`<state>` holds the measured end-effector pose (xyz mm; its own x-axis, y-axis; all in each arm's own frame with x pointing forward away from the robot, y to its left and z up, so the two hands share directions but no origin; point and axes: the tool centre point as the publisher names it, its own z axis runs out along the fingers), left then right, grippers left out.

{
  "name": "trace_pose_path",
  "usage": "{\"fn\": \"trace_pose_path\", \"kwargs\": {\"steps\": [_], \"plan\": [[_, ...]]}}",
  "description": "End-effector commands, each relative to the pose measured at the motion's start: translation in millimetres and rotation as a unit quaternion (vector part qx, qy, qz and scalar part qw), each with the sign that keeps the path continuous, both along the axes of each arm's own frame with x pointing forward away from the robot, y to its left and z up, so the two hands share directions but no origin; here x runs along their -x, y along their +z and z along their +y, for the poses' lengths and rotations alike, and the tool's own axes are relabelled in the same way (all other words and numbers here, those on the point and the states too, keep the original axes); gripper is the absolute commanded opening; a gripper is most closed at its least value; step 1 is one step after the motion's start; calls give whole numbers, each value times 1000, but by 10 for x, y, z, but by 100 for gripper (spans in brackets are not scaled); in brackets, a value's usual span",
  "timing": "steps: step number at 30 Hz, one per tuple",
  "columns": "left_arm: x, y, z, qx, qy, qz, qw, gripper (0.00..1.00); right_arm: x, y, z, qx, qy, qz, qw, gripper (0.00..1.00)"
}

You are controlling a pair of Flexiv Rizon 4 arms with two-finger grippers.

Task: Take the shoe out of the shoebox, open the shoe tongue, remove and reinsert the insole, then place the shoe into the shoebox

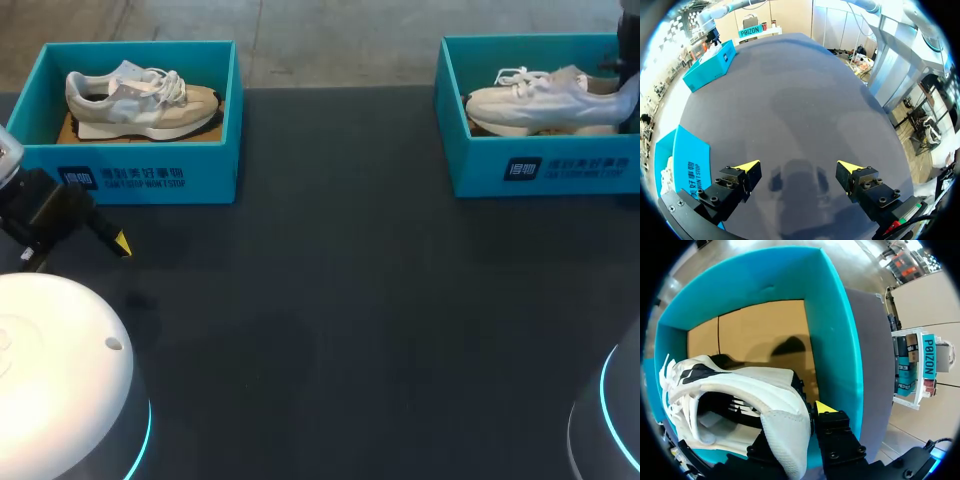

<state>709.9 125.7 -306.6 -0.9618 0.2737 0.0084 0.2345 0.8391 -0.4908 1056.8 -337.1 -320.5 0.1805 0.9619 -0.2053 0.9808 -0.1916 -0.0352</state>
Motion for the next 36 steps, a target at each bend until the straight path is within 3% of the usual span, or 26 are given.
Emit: {"fn": "trace_pose_path", "kwargs": {"steps": [1,17,36], "plan": [[9,3,2,-1,0,-1,1000,100,2,-9,-5,2,1,-2,1000,0],[9,3,2,-1,0,-1,1000,100,130,-127,-8,-2,13,4,1000,0],[9,3,2,-1,0,-1,1000,100,102,-147,20,3,15,0,1000,0]]}}
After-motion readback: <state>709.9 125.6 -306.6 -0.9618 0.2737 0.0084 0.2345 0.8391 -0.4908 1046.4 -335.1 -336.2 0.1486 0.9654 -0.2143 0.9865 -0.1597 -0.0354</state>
